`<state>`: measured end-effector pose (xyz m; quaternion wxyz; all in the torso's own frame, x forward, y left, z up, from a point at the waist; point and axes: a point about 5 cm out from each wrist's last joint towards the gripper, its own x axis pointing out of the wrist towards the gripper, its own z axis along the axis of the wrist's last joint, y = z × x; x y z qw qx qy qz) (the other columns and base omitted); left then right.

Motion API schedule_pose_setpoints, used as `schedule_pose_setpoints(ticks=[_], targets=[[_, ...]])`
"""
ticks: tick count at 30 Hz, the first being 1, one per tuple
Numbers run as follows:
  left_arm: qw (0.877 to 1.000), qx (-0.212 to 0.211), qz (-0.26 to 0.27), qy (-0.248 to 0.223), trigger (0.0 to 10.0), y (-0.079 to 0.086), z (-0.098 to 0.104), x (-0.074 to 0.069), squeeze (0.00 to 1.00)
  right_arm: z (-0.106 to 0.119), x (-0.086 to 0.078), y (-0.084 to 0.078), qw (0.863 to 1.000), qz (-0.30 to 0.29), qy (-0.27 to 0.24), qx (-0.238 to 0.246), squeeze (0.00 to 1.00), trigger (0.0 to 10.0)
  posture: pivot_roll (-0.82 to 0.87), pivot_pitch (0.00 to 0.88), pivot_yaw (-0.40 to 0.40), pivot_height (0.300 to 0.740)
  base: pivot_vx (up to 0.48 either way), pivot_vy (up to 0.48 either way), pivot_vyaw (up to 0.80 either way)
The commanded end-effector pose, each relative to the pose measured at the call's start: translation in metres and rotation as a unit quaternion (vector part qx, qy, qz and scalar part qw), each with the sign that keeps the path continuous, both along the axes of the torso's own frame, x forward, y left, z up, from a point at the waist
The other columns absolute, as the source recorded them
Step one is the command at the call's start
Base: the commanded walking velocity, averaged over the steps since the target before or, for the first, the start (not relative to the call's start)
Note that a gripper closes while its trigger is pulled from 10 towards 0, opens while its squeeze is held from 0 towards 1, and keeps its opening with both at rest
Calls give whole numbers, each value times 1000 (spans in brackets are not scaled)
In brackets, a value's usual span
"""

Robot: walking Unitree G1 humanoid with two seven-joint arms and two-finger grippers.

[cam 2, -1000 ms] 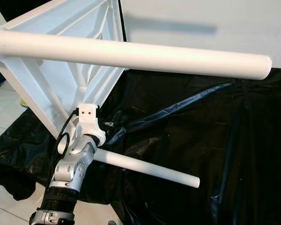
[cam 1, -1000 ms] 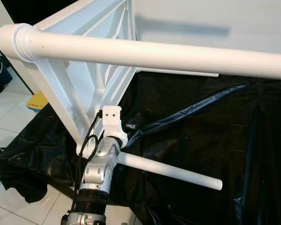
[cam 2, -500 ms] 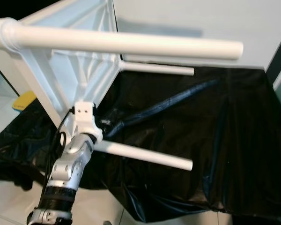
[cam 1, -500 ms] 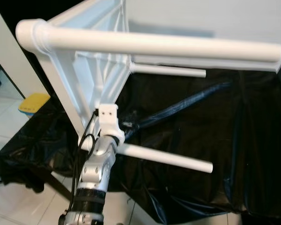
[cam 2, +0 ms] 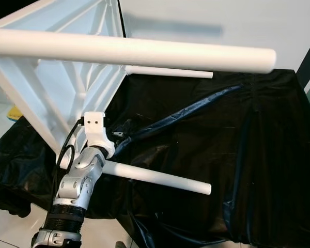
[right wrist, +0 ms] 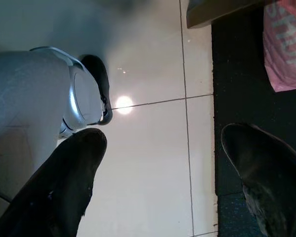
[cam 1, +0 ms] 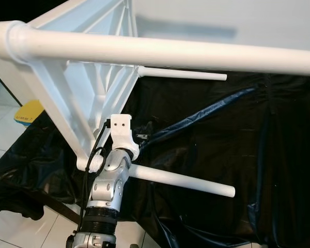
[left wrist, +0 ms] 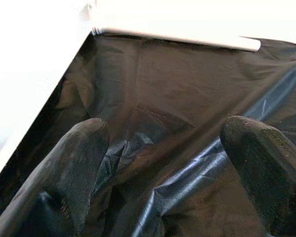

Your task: Building children table

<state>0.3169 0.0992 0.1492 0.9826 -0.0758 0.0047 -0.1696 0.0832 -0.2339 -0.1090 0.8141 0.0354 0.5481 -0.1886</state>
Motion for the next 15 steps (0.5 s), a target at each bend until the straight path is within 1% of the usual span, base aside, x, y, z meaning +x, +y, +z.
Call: schedule_pose_setpoints(ticks=[1, 15], targets=[[1000, 0, -2, 9, 10000, 1, -3, 0, 0, 6, 50, 39, 971, 238, -26, -11, 0, 10000, 7, 0, 64, 740, 0, 0, 0], [1000, 0, -3, 13, 10000, 1, -5, -2, 0, 5, 45, 38, 971, 237, -20, -9, 0, 10000, 8, 0, 63, 740, 0, 0, 0]])
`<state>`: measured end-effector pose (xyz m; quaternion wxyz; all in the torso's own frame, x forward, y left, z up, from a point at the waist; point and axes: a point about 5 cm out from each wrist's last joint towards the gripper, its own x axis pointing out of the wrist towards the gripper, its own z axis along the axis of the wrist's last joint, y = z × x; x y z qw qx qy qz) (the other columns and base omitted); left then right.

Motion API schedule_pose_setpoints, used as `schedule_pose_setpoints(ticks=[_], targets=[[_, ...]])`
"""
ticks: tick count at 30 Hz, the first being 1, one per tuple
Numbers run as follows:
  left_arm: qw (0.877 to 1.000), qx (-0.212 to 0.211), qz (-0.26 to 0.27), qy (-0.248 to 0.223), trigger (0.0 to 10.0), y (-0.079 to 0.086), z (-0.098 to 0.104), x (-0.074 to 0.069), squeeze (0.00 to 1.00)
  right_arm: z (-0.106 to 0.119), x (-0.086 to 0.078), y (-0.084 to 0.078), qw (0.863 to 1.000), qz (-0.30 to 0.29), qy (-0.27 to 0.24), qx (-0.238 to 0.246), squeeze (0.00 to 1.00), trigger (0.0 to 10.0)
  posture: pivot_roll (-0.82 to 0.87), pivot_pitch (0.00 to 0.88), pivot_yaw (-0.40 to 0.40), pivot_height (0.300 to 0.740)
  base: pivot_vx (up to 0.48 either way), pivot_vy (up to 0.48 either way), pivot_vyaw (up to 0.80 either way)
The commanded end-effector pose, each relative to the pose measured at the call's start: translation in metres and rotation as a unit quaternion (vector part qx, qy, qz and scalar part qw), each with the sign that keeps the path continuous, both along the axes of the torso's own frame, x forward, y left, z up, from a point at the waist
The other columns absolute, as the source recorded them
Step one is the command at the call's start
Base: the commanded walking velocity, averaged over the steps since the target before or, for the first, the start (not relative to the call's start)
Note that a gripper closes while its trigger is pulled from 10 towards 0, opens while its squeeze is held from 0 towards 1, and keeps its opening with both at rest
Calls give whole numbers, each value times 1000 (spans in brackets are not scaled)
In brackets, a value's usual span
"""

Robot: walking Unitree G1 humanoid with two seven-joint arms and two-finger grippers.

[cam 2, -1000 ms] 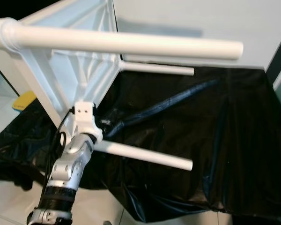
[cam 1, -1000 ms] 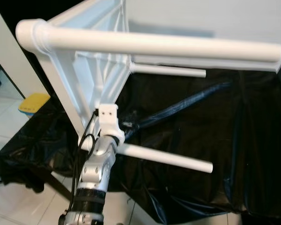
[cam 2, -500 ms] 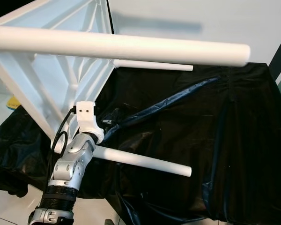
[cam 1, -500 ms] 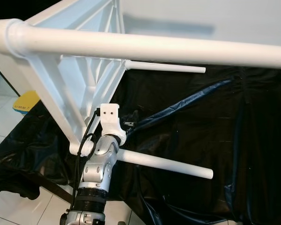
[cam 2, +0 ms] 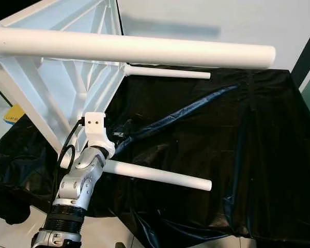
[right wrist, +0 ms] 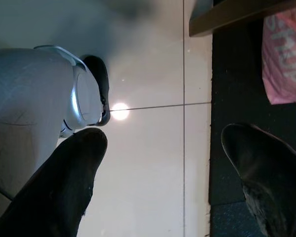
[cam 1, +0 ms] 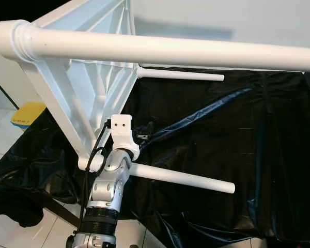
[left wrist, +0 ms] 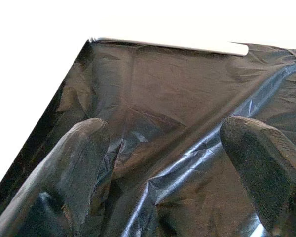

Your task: Building children table

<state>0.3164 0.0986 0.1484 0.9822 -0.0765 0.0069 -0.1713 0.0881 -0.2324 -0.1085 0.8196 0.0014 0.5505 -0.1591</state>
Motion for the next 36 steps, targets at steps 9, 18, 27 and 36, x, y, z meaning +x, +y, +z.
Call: schedule_pose_setpoints(ticks=[9, 18, 27, 36], targets=[[1000, 2, -3, 13, 10000, 1, -4, -1, 0, 3, 38, 35, 981, 193, -21, 4, 0, 10000, 7, 0, 64, 740, 0, 0, 0], [1000, 3, -4, 14, 10000, 1, -4, -1, 0, 3, 37, 35, 981, 192, -20, 5, 0, 10000, 8, 0, 64, 740, 0, 0, 0], [1000, 4, -3, 17, 10000, 0, -4, -1, 0, 3, 38, 36, 981, 190, -23, 6, 0, 10000, 9, 0, 61, 740, 0, 0, 0], [1000, 3, -2, 19, 10000, 0, -5, -1, 0, 4, 40, 37, 981, 191, -26, 6, 0, 10000, 11, 0, 59, 740, -242, 0, 0]])
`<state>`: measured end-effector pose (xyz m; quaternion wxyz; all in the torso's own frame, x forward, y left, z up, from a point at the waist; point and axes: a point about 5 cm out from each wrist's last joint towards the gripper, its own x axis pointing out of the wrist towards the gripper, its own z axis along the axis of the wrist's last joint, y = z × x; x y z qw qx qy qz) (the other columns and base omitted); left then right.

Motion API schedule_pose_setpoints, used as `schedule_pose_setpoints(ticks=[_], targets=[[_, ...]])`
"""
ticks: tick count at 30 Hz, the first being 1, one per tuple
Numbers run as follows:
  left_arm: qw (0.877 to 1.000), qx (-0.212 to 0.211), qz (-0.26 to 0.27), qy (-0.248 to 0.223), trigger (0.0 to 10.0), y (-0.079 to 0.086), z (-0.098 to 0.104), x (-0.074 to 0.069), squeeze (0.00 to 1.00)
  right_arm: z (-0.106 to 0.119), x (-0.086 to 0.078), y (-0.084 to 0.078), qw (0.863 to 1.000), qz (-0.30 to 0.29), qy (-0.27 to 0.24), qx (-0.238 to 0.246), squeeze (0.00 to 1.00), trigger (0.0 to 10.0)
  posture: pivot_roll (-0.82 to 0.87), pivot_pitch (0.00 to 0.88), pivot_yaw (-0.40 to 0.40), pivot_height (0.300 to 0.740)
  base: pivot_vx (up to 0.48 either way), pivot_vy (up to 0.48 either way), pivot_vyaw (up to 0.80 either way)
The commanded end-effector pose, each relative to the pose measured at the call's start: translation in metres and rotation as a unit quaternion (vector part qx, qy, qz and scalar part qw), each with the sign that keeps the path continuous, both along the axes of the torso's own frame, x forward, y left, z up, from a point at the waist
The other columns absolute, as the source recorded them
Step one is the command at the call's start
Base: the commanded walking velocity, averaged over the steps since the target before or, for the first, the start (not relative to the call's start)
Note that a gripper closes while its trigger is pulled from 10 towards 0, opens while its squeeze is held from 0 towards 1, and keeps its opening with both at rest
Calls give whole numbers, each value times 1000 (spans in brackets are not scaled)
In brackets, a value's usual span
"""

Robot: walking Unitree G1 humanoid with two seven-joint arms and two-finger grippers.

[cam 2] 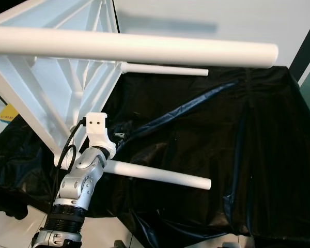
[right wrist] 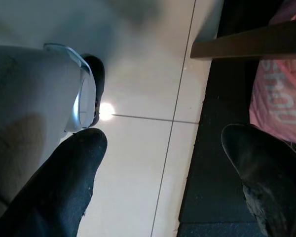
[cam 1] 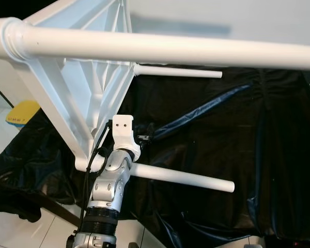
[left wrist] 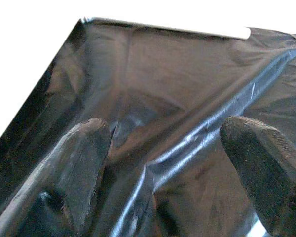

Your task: Building children table

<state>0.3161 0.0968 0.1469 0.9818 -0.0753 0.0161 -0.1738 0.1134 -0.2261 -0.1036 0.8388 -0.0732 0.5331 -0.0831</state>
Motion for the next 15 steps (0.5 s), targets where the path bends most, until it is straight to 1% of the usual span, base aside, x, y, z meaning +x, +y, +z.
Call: schedule_pose_setpoints(ticks=[1, 15], targets=[[1000, 0, 2, 11, 10000, 2, -3, -1, 0, -1, 14, 30, 996, 86, -8, 28, 0, 10000, 11, 0, 59, 740, -244, 0, 0], [1000, 0, 4, 14, 10000, 2, -4, 0, 0, -1, 16, 30, 996, 86, -10, 28, 0, 10000, 11, 0, 56, 740, -268, 0, 0]])
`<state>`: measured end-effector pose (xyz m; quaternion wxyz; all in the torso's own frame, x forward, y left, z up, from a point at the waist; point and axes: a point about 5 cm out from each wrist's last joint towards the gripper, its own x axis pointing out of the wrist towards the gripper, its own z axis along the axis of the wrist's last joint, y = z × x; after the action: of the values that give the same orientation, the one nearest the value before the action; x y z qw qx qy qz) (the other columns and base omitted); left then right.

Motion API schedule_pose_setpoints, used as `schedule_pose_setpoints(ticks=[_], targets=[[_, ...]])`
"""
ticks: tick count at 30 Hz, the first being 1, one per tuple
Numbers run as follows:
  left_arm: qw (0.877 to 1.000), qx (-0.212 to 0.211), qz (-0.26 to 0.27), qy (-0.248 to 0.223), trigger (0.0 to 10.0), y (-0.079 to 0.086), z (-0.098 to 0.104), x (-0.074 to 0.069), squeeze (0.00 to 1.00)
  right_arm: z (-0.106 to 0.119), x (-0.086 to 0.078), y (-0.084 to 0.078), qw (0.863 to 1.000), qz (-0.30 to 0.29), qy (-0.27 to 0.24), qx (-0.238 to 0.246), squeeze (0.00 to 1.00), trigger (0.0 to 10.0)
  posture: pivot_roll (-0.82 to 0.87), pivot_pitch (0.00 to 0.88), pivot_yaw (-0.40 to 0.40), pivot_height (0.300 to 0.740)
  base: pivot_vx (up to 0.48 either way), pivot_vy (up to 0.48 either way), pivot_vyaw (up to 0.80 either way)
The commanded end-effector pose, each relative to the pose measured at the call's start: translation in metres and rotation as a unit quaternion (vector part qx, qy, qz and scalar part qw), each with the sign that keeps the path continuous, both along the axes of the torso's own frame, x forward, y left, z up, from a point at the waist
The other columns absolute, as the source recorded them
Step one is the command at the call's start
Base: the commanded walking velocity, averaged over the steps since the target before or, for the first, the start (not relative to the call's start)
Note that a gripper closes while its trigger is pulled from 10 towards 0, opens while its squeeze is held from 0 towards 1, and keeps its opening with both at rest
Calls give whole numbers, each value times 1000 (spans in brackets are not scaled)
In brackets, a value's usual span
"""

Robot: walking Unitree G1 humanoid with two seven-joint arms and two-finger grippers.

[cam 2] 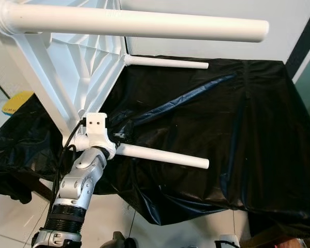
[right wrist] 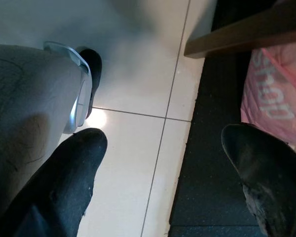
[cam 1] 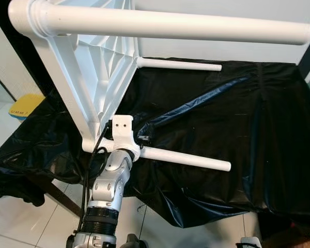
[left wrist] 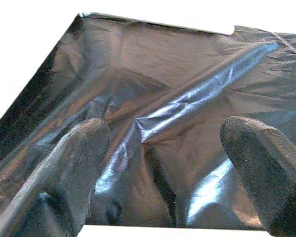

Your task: Building children table

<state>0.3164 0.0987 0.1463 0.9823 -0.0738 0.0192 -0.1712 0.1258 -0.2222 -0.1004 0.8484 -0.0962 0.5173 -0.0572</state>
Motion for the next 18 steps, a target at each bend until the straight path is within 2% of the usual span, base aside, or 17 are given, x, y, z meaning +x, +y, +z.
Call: schedule_pose_setpoints(ticks=[1, 10, 18], targets=[[1000, -2, 2, 10, 10000, 1, -3, -1, 0, -4, 3, 26, 998, 51, 6, 33, 0, 10000, 11, 0, 56, 740, -247, 0, 0], [1000, -5, 6, 7, 10000, 2, -2, 0, 0, -3, 4, 24, 998, 56, 5, 30, 0, 10000, 11, 0, 54, 740, 0, 0, 0], [1000, -12, 14, 1, 10000, 4, 0, 0, 0, 0, 8, 14, 999, 38, -1, 30, 0, 10000, 12, 1, 54, 740, 0, 0, 0]])
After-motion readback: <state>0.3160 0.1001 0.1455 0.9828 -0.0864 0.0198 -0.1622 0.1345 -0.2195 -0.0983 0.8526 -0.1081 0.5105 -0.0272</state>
